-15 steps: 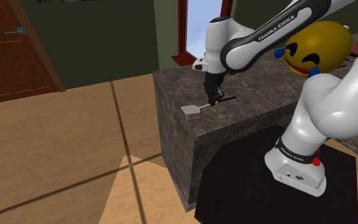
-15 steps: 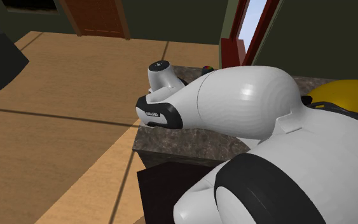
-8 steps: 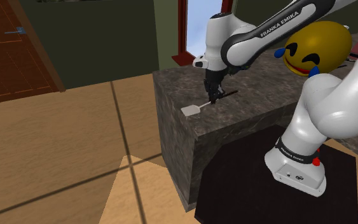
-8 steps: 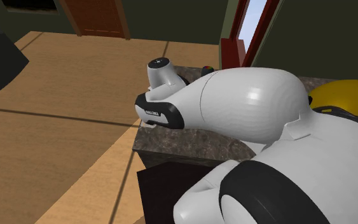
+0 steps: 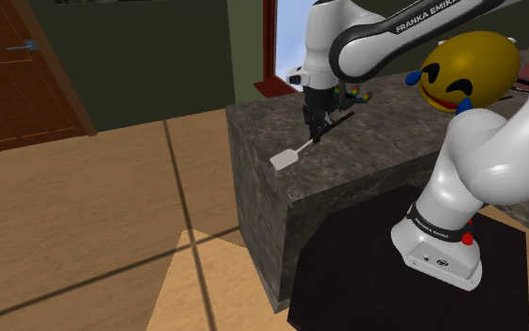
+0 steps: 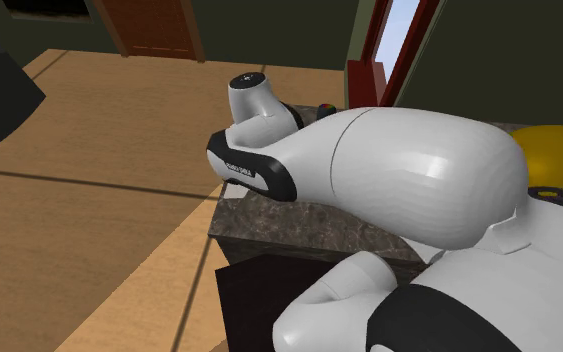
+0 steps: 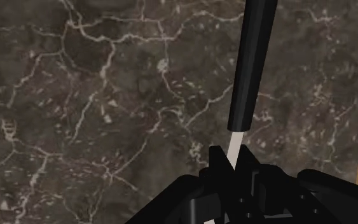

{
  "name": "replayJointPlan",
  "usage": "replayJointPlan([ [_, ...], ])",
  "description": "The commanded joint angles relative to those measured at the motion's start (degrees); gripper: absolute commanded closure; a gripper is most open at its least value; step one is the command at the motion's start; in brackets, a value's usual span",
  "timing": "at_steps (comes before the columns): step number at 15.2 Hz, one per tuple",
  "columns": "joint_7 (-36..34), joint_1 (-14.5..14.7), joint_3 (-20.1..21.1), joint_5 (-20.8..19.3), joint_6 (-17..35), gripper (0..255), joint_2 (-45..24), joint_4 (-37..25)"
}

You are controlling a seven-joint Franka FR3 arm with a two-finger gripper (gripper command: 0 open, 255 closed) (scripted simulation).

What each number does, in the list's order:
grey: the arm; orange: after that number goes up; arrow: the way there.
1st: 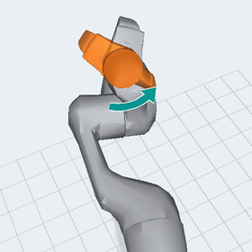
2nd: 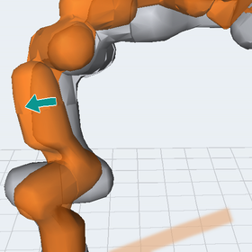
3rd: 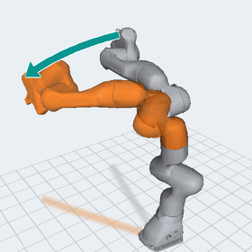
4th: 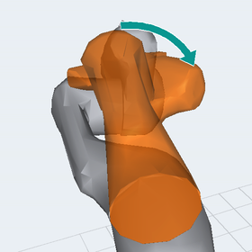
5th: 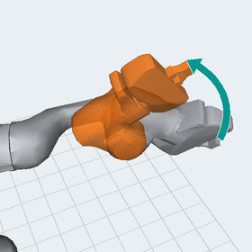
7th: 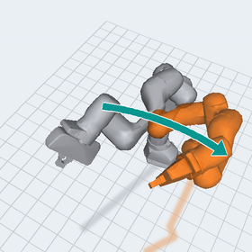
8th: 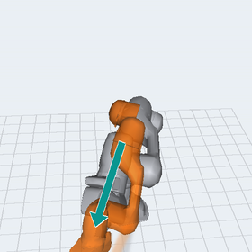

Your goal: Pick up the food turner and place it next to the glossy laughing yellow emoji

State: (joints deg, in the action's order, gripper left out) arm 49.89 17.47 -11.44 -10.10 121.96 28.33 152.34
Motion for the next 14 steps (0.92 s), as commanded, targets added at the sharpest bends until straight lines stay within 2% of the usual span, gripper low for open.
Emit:
replayJointPlan([
  [1, 0.1, 0.0, 0.2, 0.1, -2.1, 255, 1.0, -1.0],
  [14, 0.6, 0.3, 1.3, 1.0, -13.3, 255, 4.6, -8.6],
])
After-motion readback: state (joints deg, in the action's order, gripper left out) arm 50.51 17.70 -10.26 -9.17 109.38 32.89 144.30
